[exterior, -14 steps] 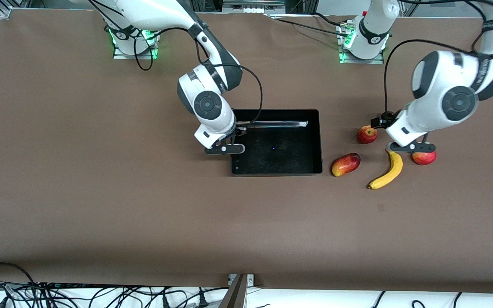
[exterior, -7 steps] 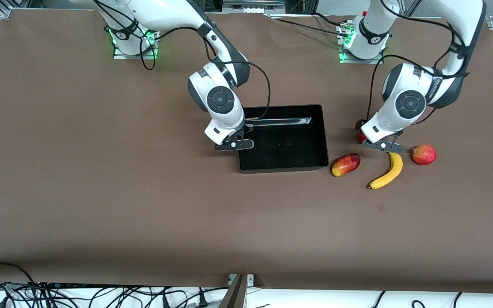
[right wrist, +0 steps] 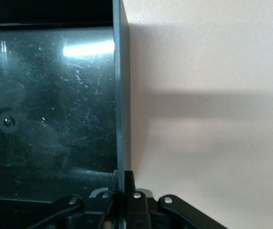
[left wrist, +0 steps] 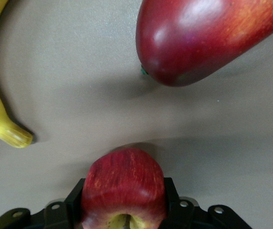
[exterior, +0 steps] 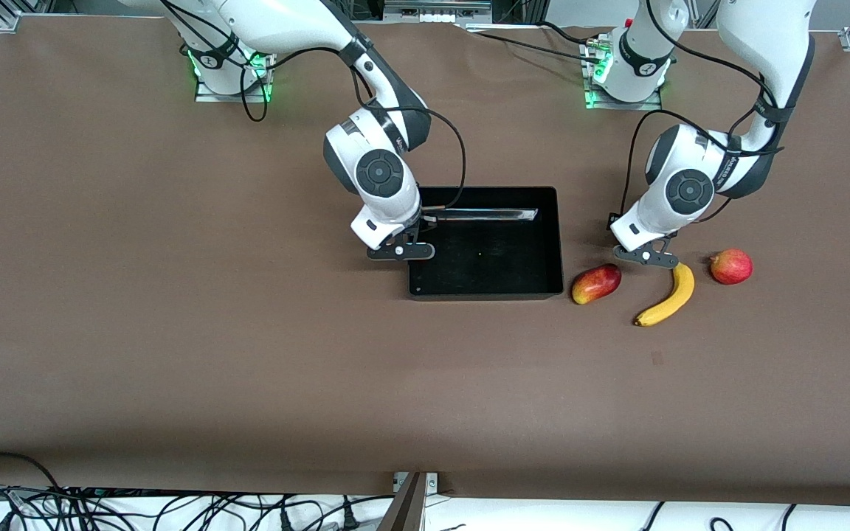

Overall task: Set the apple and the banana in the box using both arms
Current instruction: 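Close the left gripper on the small red apple, then carry the apple over the box while the right gripper releases and withdraws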

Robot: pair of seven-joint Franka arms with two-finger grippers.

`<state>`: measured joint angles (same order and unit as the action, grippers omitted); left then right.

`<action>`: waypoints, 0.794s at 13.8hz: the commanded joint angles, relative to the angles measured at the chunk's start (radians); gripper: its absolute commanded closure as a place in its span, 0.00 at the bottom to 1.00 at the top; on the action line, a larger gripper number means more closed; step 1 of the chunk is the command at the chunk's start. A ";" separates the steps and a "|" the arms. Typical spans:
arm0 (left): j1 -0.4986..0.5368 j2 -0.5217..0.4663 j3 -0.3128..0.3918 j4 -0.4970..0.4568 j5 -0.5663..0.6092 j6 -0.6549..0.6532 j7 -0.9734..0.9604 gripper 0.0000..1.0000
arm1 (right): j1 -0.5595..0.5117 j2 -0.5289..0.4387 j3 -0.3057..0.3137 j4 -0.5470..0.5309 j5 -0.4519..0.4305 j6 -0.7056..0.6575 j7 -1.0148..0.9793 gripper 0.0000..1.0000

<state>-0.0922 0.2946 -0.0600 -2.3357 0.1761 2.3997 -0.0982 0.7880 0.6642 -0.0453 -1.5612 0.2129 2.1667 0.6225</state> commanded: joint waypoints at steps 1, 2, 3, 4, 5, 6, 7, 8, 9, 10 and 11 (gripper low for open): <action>-0.003 -0.031 0.000 0.048 0.022 -0.091 0.014 0.76 | 0.007 0.009 -0.005 0.027 -0.003 0.001 0.026 1.00; -0.004 -0.049 -0.007 0.109 0.020 -0.184 0.012 0.76 | 0.005 0.009 -0.005 0.029 -0.001 0.001 0.028 0.59; -0.006 -0.055 -0.036 0.203 0.013 -0.327 0.012 0.76 | 0.004 0.006 -0.008 0.030 -0.004 0.001 0.025 0.01; -0.004 -0.049 -0.073 0.311 0.000 -0.469 0.008 0.76 | 0.005 0.002 -0.013 0.041 -0.007 -0.010 0.022 0.00; -0.007 -0.037 -0.105 0.416 -0.009 -0.581 -0.003 0.76 | 0.002 -0.003 -0.015 0.068 -0.010 -0.019 0.019 0.00; -0.008 -0.020 -0.138 0.500 -0.036 -0.658 -0.005 0.76 | -0.001 -0.012 -0.030 0.081 -0.015 -0.040 0.017 0.00; -0.009 -0.003 -0.148 0.560 -0.073 -0.694 -0.012 0.76 | -0.001 -0.032 -0.057 0.081 -0.018 -0.059 0.014 0.00; -0.015 0.015 -0.155 0.597 -0.134 -0.700 -0.032 0.76 | -0.004 -0.057 -0.079 0.082 -0.020 -0.065 0.014 0.00; -0.038 0.023 -0.167 0.602 -0.194 -0.697 -0.070 0.76 | -0.004 -0.092 -0.117 0.082 -0.020 -0.070 0.008 0.00; -0.070 0.043 -0.169 0.602 -0.237 -0.682 -0.136 0.76 | -0.004 -0.124 -0.166 0.081 -0.020 -0.085 -0.007 0.00; -0.113 0.064 -0.170 0.598 -0.250 -0.648 -0.199 0.76 | -0.004 -0.142 -0.209 0.082 -0.015 -0.088 -0.032 0.00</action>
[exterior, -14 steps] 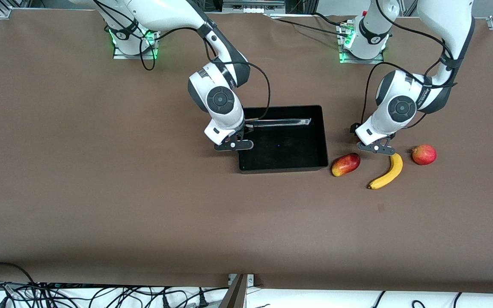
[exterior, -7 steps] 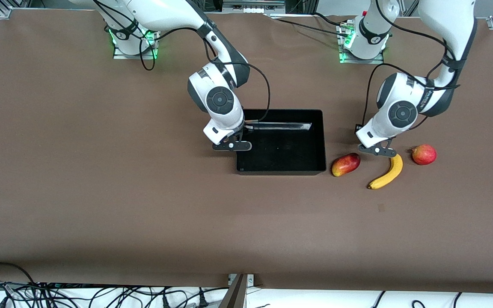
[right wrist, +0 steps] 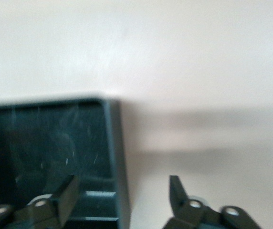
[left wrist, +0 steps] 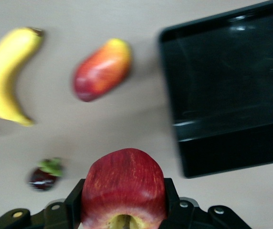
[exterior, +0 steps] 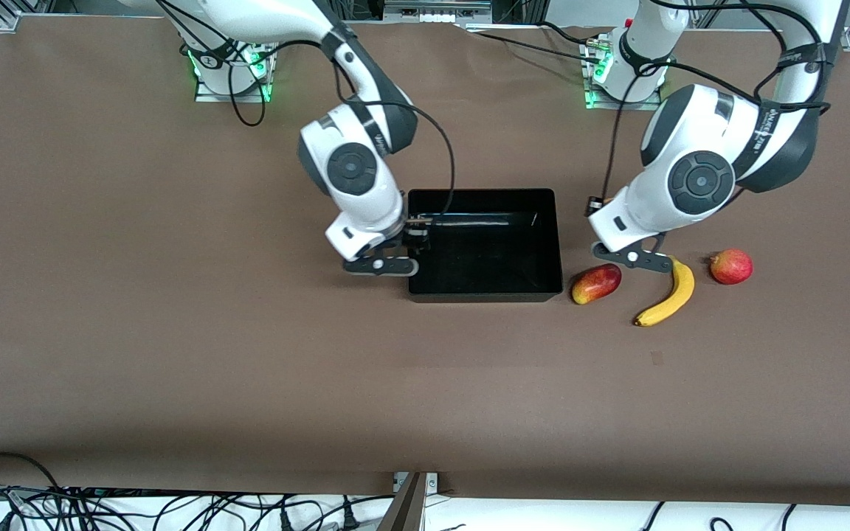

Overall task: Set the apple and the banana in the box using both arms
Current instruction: 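Carry the apple over the box while the right gripper releases and withdraws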

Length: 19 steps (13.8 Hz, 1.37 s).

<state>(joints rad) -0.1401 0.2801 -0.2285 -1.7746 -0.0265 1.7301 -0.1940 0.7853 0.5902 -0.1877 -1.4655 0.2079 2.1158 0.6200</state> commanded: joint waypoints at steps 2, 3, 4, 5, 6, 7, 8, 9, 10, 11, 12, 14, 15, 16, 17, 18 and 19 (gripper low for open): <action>-0.130 0.128 -0.002 0.023 -0.047 0.101 -0.207 0.76 | -0.006 -0.134 -0.131 -0.015 0.004 -0.109 -0.046 0.00; -0.154 0.148 -0.002 0.021 -0.047 0.136 -0.244 0.76 | -0.009 -0.166 -0.157 -0.015 0.004 -0.156 -0.075 0.00; -0.182 0.162 -0.002 0.006 -0.047 0.176 -0.277 0.76 | -0.011 -0.202 -0.179 -0.016 0.004 -0.196 -0.124 0.00; -0.200 0.172 0.000 -0.018 -0.046 0.224 -0.309 0.76 | -0.011 -0.238 -0.214 -0.018 0.004 -0.256 -0.175 0.00; -0.217 0.175 0.000 -0.052 -0.032 0.271 -0.320 0.76 | -0.011 -0.274 -0.245 -0.019 0.004 -0.314 -0.216 0.00; -0.219 0.179 0.000 -0.087 -0.026 0.308 -0.320 0.76 | -0.012 -0.309 -0.271 -0.024 0.004 -0.362 -0.261 0.00; -0.219 0.179 0.000 -0.116 -0.015 0.340 -0.320 0.76 | -0.012 -0.344 -0.292 -0.032 0.004 -0.416 -0.304 0.00; -0.219 0.183 0.000 -0.129 0.000 0.359 -0.320 0.76 | -0.012 -0.367 -0.312 -0.036 0.004 -0.459 -0.328 0.00; -0.219 0.201 0.000 -0.129 0.002 0.368 -0.320 0.75 | -0.014 -0.395 -0.320 -0.061 -0.005 -0.480 -0.342 0.00; -0.220 0.220 0.000 -0.129 0.002 0.385 -0.320 0.75 | -0.024 -0.439 -0.320 -0.097 -0.018 -0.485 -0.347 0.00; -0.222 0.243 0.000 -0.129 0.002 0.400 -0.321 0.73 | -0.059 -0.479 -0.312 -0.131 -0.034 -0.488 -0.377 0.00; -0.222 0.269 -0.002 -0.126 0.000 0.425 -0.334 0.38 | -0.177 -0.541 -0.259 -0.173 -0.059 -0.494 -0.510 0.00; -0.222 0.271 -0.002 -0.121 0.000 0.425 -0.355 0.00 | -0.289 -0.559 -0.178 -0.179 -0.061 -0.516 -0.558 0.00; -0.220 0.265 -0.002 -0.118 0.000 0.419 -0.363 0.00 | -0.410 -0.576 -0.077 -0.180 -0.082 -0.526 -0.601 0.00; -0.217 0.255 -0.002 -0.114 -0.001 0.410 -0.361 0.00 | -0.501 -0.595 -0.003 -0.187 -0.114 -0.528 -0.635 0.00; -0.211 0.232 -0.002 -0.108 -0.001 0.395 -0.360 0.00 | -0.564 -0.607 0.055 -0.196 -0.128 -0.530 -0.652 0.00; -0.207 0.205 -0.002 -0.083 -0.003 0.353 -0.360 0.00 | -0.607 -0.622 0.083 -0.209 -0.134 -0.528 -0.663 0.00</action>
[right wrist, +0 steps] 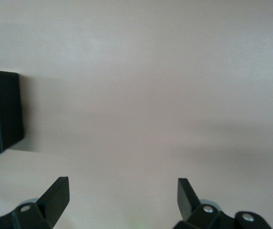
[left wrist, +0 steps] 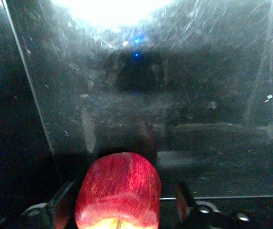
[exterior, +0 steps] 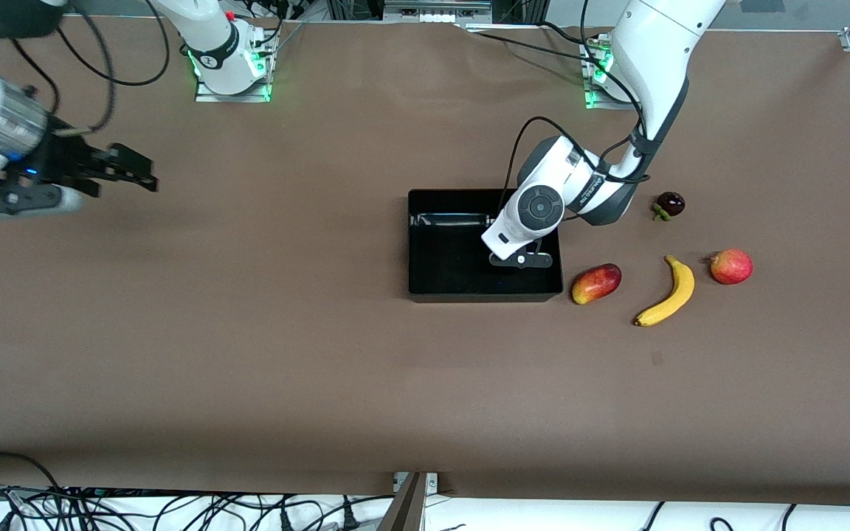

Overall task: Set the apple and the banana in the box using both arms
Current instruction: 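Lower the apple into the box and open the left gripper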

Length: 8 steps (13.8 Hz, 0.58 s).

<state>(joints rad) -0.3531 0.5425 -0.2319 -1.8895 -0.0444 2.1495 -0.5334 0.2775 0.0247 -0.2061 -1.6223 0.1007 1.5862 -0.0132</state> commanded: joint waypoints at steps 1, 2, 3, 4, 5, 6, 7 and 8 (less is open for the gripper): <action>0.011 -0.087 0.014 0.082 0.015 -0.160 -0.016 0.00 | -0.113 -0.066 0.108 -0.065 -0.027 0.003 -0.046 0.00; 0.041 -0.101 0.020 0.167 0.018 -0.289 -0.008 0.00 | -0.113 -0.071 0.106 -0.070 -0.029 0.003 -0.057 0.00; 0.084 -0.098 0.020 0.258 0.023 -0.412 -0.002 0.00 | -0.113 -0.072 0.106 -0.068 -0.039 0.002 -0.059 0.00; 0.121 -0.089 0.023 0.324 0.028 -0.501 0.048 0.00 | -0.110 -0.072 0.108 -0.065 -0.062 0.005 -0.059 0.00; 0.173 -0.075 0.022 0.337 0.076 -0.517 0.161 0.00 | -0.106 -0.071 0.109 -0.061 -0.067 0.000 -0.047 0.00; 0.210 -0.053 0.023 0.334 0.128 -0.517 0.291 0.00 | -0.104 -0.071 0.115 -0.062 -0.067 0.000 -0.044 0.00; 0.250 -0.026 0.025 0.336 0.183 -0.513 0.387 0.00 | -0.106 -0.071 0.119 -0.059 -0.069 0.000 -0.044 0.00; 0.291 -0.009 0.023 0.337 0.245 -0.494 0.467 0.00 | -0.106 -0.069 0.119 -0.056 -0.070 0.001 -0.045 0.00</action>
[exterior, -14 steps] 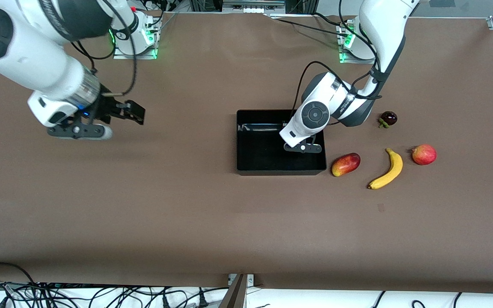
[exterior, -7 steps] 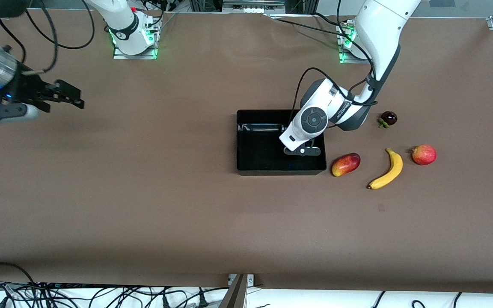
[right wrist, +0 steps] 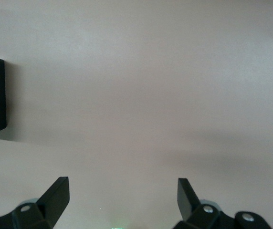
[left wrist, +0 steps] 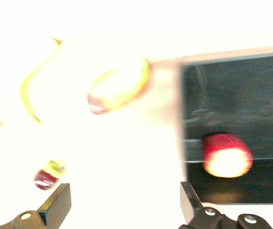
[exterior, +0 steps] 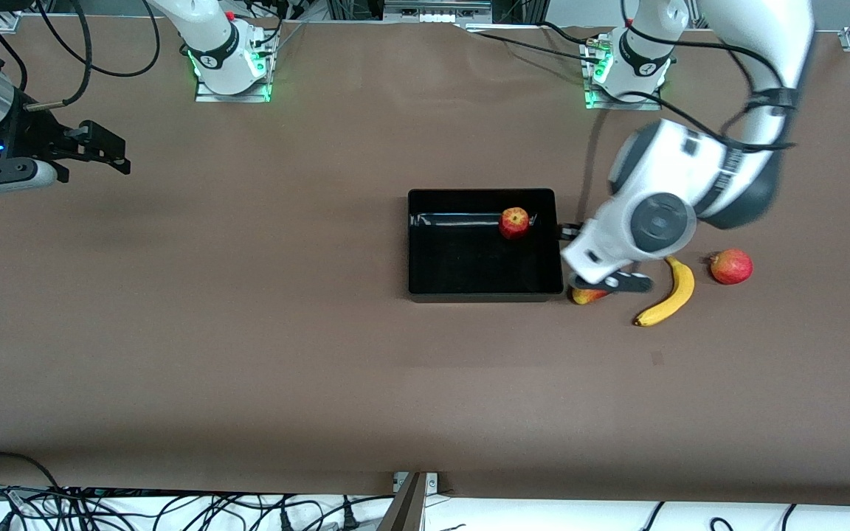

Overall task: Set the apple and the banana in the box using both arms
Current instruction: 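Move the left gripper to the yellow banana and grasp its stem end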

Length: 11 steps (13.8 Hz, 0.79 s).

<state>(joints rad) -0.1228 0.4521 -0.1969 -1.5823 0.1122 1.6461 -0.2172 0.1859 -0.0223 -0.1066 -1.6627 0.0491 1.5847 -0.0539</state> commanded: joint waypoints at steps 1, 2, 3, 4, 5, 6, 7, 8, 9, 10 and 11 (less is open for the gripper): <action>0.084 0.092 -0.012 0.028 0.130 0.042 0.239 0.00 | -0.014 -0.022 0.021 -0.012 -0.018 0.001 -0.003 0.00; 0.107 0.108 -0.012 0.027 0.161 0.081 0.331 0.00 | -0.013 -0.024 0.022 -0.012 -0.020 0.003 0.005 0.00; 0.144 0.131 -0.012 0.027 0.185 0.121 0.416 0.00 | -0.013 -0.021 0.024 0.000 -0.031 0.003 0.008 0.00; 0.184 0.158 -0.012 0.027 0.191 0.164 0.500 0.00 | -0.009 -0.015 0.025 0.023 -0.046 -0.006 0.003 0.00; 0.208 0.178 -0.012 0.025 0.195 0.213 0.583 0.00 | -0.006 -0.010 0.024 0.030 -0.048 -0.009 0.000 0.00; 0.218 0.201 -0.010 0.024 0.196 0.269 0.645 0.00 | -0.006 -0.002 0.022 0.037 -0.046 -0.009 -0.003 0.00; 0.235 0.220 -0.010 0.012 0.207 0.325 0.691 0.00 | -0.006 -0.001 0.022 0.038 -0.046 -0.008 -0.004 0.00; 0.256 0.230 -0.010 -0.010 0.233 0.387 0.737 0.00 | -0.005 0.007 0.022 0.037 -0.045 -0.008 -0.003 0.00; 0.264 0.234 -0.010 -0.043 0.241 0.444 0.772 0.00 | -0.005 0.022 0.022 0.041 -0.043 -0.005 -0.003 0.00; 0.275 0.232 -0.010 -0.083 0.244 0.493 0.782 0.00 | -0.002 0.031 0.022 0.052 -0.041 -0.002 0.002 0.00; 0.284 0.232 -0.010 -0.112 0.259 0.526 0.785 0.00 | -0.002 0.035 0.022 0.058 -0.046 -0.005 -0.001 0.00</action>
<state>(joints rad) 0.1422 0.6995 -0.1954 -1.6273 0.3314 2.1051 0.5318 0.1862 -0.0096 -0.0930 -1.6379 0.0206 1.5883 -0.0531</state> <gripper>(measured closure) 0.000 0.000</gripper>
